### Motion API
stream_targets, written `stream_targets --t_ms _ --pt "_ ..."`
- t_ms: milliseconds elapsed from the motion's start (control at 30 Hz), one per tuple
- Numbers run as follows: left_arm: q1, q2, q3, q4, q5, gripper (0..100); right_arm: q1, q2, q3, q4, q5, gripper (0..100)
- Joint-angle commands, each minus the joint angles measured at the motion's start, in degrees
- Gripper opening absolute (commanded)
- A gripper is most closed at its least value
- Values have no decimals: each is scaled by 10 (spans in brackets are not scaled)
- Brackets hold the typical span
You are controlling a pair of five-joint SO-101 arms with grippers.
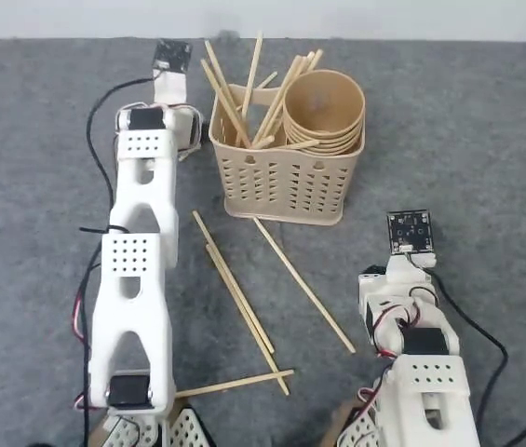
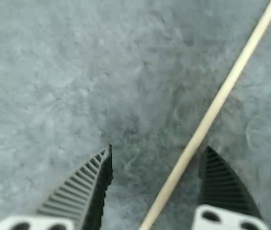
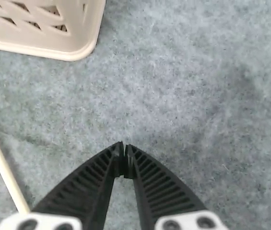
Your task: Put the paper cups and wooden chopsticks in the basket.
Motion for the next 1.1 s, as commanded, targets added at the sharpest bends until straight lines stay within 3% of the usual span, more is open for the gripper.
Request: stream_targets --t_ms 0,200,300,433,567,767,1067 --pt "11 -12 -1 0 -16 279 7 -9 -9 -13 7 9" --pt "8 36 2 -43 -35 273 7 -9 -9 -13 7 9" --pt "-2 76 2 -85 -36 196 7 -9 -9 -13 7 9" --pt "-7 103 1 -125 -37 9 7 -9 -9 -13 7 9" --pt "-7 108 1 -120 -37 12 7 -9 -9 -13 7 9" --pt "-7 106 -35 -46 -37 12 7 -9 -9 -13 7 9" --pt "-37 109 -240 176 -37 12 7 -10 -9 -13 7 9"
